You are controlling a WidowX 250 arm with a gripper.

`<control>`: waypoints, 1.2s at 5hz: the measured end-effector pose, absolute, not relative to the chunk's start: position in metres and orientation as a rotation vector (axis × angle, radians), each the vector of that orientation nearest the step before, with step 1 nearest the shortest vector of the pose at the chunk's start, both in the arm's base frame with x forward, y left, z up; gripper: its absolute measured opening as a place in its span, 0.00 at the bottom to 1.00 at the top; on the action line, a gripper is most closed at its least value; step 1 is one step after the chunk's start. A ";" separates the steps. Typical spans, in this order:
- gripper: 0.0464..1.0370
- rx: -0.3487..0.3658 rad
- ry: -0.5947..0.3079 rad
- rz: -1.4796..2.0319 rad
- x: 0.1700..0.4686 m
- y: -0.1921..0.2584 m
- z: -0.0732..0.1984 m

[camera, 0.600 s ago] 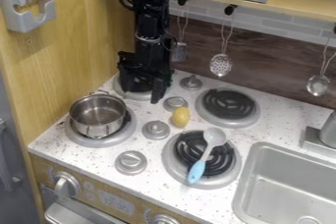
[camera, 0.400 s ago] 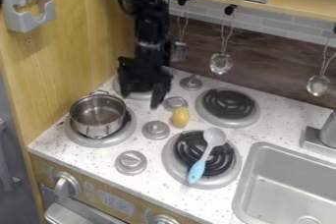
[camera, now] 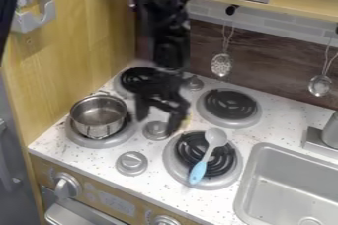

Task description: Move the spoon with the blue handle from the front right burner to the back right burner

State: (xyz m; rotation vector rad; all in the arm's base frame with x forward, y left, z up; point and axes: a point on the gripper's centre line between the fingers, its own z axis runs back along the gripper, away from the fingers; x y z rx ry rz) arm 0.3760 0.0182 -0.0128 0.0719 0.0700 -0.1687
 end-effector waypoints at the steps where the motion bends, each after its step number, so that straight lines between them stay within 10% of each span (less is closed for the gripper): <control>1: 0.96 0.091 0.017 -0.225 0.367 -0.015 0.004; 6: 0.96 0.025 0.032 0.025 0.348 -0.065 -0.068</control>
